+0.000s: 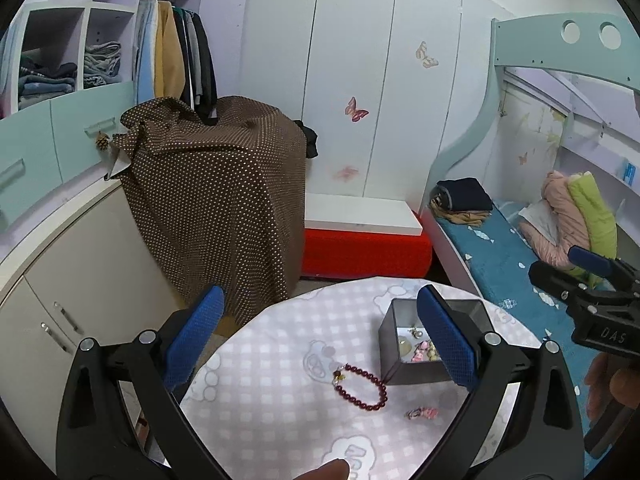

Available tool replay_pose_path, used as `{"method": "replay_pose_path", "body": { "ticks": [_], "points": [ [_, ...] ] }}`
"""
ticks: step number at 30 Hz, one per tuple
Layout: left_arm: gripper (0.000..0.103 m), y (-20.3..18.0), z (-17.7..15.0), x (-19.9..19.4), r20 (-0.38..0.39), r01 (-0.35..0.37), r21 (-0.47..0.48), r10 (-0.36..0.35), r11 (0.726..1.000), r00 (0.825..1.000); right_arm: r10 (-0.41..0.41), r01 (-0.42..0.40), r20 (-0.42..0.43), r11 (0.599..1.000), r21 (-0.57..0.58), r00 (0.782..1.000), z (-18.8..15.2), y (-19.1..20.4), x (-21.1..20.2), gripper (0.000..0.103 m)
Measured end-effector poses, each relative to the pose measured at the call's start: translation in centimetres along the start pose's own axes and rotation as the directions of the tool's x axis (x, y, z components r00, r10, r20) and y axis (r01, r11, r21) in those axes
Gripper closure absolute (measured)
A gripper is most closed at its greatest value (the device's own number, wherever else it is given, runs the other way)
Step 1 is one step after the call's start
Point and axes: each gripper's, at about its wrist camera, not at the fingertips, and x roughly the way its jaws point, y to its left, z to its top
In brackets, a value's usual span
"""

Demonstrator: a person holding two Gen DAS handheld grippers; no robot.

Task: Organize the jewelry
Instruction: 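Withdraw both grippers from the box back over the table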

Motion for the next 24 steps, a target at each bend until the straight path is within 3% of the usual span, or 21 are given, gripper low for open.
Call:
{"method": "replay_pose_path", "body": {
  "ticks": [10,18,24],
  "points": [
    [0.006,0.7,-3.1,-1.4,-0.02,-0.059,0.043,0.06,0.997,0.998,0.042,-0.042,-0.024,0.999,0.026,0.999,-3.4,0.8,-2.1,0.008],
    [0.006,0.9,-6.0,-1.2,-0.086,-0.065,0.047,0.069,0.997,0.994,0.07,-0.064,-0.171,0.997,0.042,0.983,-8.8,1.8,0.0,0.008],
    [0.006,1.0,-7.3,-0.5,-0.128,-0.067,0.046,0.073,0.997,0.989,0.087,-0.082,-0.238,0.996,0.029,0.967,-10.4,2.3,1.9,0.008]
  ]
}}
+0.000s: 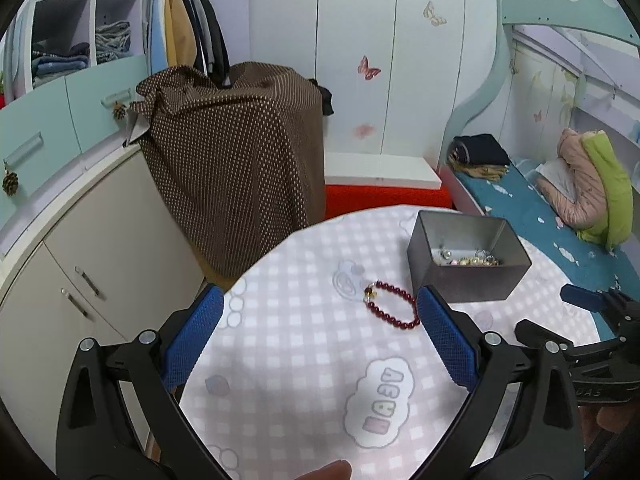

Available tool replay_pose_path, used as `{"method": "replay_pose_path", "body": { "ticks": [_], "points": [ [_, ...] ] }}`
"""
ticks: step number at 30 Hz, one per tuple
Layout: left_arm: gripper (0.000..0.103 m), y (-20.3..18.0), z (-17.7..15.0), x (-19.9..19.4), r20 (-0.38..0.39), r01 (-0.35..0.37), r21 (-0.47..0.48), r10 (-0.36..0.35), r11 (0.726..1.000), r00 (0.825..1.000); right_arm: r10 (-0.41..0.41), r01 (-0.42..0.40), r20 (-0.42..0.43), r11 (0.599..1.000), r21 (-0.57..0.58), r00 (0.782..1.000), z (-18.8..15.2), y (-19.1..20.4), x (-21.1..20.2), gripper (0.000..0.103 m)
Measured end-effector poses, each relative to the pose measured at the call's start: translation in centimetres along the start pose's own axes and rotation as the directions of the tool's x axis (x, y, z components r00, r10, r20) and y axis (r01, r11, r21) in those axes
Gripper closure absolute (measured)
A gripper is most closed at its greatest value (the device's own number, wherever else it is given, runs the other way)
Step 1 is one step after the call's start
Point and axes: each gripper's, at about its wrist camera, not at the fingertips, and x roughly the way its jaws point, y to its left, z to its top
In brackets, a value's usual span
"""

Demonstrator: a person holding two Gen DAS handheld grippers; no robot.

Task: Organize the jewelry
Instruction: 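Withdraw both grippers from the box back over the table, then grasp the pink pig charm by its silver clasp with the right gripper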

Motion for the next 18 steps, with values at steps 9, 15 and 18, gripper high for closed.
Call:
{"method": "replay_pose_path", "body": {
  "ticks": [9,15,18],
  "points": [
    [0.006,0.3,-0.5,1.8,-0.053,-0.014,-0.012,0.013,1.0,0.999,0.024,-0.026,-0.052,0.999,-0.029,0.998,-0.2,0.4,2.3,0.008],
    [0.006,0.7,-0.8,3.3,-0.093,-0.02,-0.026,0.018,0.999,0.996,0.029,-0.035,-0.091,0.998,-0.056,0.995,-0.2,0.8,4.4,0.008],
    [0.006,0.8,-1.1,4.1,-0.112,-0.021,-0.027,0.018,0.999,0.994,0.034,-0.043,-0.112,0.996,-0.076,0.993,-0.2,1.0,5.5,0.008]
  ]
}}
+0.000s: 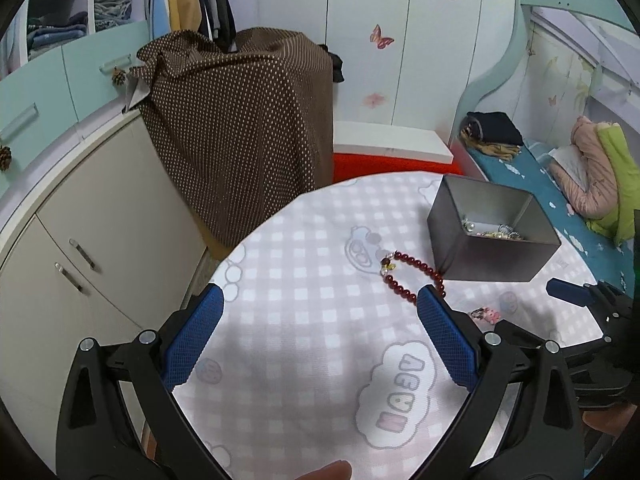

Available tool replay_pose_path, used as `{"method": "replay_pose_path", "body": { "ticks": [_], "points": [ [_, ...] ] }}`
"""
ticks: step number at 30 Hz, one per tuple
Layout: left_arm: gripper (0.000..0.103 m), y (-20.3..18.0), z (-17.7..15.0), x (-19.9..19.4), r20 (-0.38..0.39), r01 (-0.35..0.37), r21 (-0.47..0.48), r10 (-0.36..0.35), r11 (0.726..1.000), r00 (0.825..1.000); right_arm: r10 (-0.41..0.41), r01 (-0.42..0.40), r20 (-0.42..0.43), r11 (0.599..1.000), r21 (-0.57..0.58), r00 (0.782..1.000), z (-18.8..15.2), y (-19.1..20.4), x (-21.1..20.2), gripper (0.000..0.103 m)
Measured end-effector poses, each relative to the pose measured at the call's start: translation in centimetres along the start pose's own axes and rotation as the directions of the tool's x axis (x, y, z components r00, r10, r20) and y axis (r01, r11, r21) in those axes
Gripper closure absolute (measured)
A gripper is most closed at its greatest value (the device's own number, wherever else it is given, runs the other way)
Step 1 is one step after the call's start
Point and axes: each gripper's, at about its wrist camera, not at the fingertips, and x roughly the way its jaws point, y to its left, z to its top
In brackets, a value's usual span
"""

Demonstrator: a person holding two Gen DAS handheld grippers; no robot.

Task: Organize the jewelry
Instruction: 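Grasp the pink pig charm by its silver clasp with the right gripper, then grasp the red bead bracelet with the left gripper while the right gripper holds the pig charm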

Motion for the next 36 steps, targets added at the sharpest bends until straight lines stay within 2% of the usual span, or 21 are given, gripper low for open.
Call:
{"method": "replay_pose_path", "body": {
  "ticks": [3,5,6,7,9,11,13,14,23,31,34,36],
  "points": [
    [0.006,-0.1,-0.1,0.8,-0.017,0.004,0.002,-0.004,1.0,1.0,0.003,-0.004,-0.014,1.0,-0.031,1.0,0.1,0.3,1.1,0.008],
    [0.006,-0.2,-0.1,1.3,-0.026,0.007,0.004,-0.007,1.0,1.0,0.001,-0.002,-0.023,0.999,-0.051,1.0,0.1,0.6,1.8,0.013],
    [0.006,-0.3,-0.1,1.6,-0.031,0.008,0.006,-0.008,1.0,0.999,0.001,-0.003,-0.03,0.998,-0.059,1.0,0.1,0.6,2.2,0.023],
    [0.006,-0.4,-0.1,1.8,-0.036,0.009,0.008,-0.009,1.0,0.999,0.003,-0.006,-0.039,0.998,-0.065,0.999,0.1,0.7,2.6,0.038],
    [0.006,-0.5,-0.2,2.3,-0.045,0.011,0.012,-0.01,1.0,0.999,0.0,-0.005,-0.062,0.997,-0.076,0.998,-0.2,0.7,3.5,0.053],
    [0.006,-0.6,-0.2,2.8,-0.053,0.012,0.015,-0.011,1.0,0.999,-0.014,0.009,-0.044,0.994,-0.108,0.999,-0.5,1.0,3.5,0.062],
    [0.006,-0.8,-0.2,3.2,-0.06,0.014,0.018,-0.013,1.0,0.998,-0.001,-0.004,-0.036,0.992,-0.126,0.999,-0.6,1.2,3.4,0.08],
    [0.006,-1.0,-0.1,3.5,-0.064,0.017,0.02,-0.016,1.0,0.998,-0.002,-0.003,-0.034,0.991,-0.133,0.999,-0.6,1.1,3.4,0.084],
    [0.006,-3.2,0.8,7.0,-0.087,0.025,0.06,-0.02,0.998,0.996,0.012,-0.014,-0.02,0.996,-0.091,1.0,-1.0,0.1,2.9,0.084],
    [0.007,-4.4,0.7,11.9,-0.173,0.022,0.064,-0.011,0.998,0.985,0.017,-0.018,-0.013,1.0,-0.023,1.0,-1.1,-1.4,2.1,0.084],
    [0.012,-4.4,0.4,12.6,-0.183,0.048,0.045,-0.039,0.998,0.982,0.024,-0.024,-0.009,1.0,-0.009,1.0,-1.2,-1.7,1.9,0.084],
    [0.027,-4.7,0.4,12.4,-0.175,0.065,0.063,-0.053,0.996,0.983,0.026,-0.026,-0.007,1.0,-0.003,1.0,-1.2,-1.8,1.9,0.084]
  ]
}}
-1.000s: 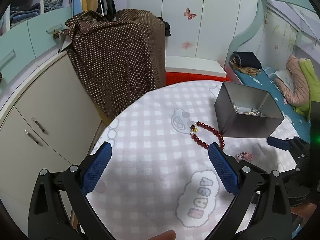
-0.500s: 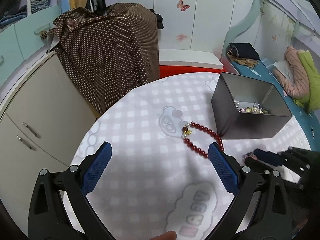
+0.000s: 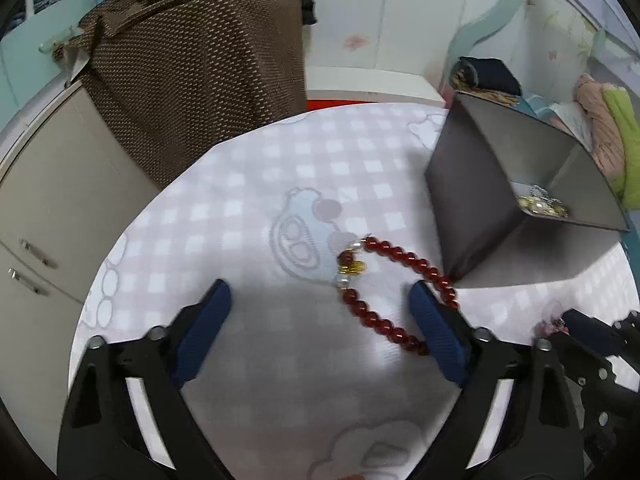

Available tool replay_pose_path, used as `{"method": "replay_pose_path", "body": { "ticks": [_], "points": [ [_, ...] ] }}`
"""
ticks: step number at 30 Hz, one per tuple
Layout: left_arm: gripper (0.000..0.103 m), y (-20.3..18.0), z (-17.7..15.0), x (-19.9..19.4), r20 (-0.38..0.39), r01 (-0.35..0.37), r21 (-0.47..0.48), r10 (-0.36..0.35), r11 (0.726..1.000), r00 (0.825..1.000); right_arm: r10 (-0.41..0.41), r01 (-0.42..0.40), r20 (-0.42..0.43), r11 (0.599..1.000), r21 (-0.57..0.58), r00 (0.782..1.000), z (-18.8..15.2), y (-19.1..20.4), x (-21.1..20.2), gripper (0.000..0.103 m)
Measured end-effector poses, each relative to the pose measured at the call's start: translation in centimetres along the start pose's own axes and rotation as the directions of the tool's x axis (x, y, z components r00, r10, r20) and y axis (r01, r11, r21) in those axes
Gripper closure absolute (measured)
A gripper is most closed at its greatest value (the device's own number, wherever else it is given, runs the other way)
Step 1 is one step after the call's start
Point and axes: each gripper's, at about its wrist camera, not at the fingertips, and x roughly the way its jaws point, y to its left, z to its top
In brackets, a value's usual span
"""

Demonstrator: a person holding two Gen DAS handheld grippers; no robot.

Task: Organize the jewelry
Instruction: 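Grasp the red bead bracelet with the left gripper while the right gripper holds the pig charm, then carry the red bracelet and pig charm over the grey box and lower them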

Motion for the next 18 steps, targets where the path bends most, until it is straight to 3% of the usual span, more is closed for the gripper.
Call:
{"method": "replay_pose_path", "body": {
  "ticks": [2,3,4,5,8,18],
  "points": [
    [0.059,-0.2,0.0,-0.4,0.003,0.015,0.014,-0.015,1.0,1.0,0.006,-0.006,0.003,1.0,0.005,1.0,0.0,-0.2,-0.1,0.084],
    [0.067,-0.2,0.0,-0.5,0.002,0.024,0.019,-0.024,1.0,1.0,0.01,-0.01,0.006,1.0,0.006,1.0,0.0,-0.2,-0.2,0.084],
    [0.085,-0.1,-0.1,-0.6,0.001,0.035,0.024,-0.035,0.999,0.999,0.011,-0.011,0.008,1.0,0.006,1.0,0.0,-0.2,-0.3,0.084],
    [0.094,0.0,-0.3,-0.8,-0.005,0.053,0.025,-0.052,0.998,0.999,0.012,-0.013,0.012,1.0,0.006,1.0,0.1,-0.2,-0.5,0.084],
    [0.095,0.6,-0.7,-1.4,-0.018,0.101,0.014,-0.101,0.995,0.995,0.019,-0.019,0.022,1.0,0.008,1.0,0.1,0.0,-0.8,0.084],
    [0.095,1.1,-0.6,-6.2,0.075,0.103,0.043,-0.106,0.994,0.992,0.013,-0.013,0.057,1.0,-0.007,0.998,0.0,0.3,-3.1,0.084]
  ]
}}
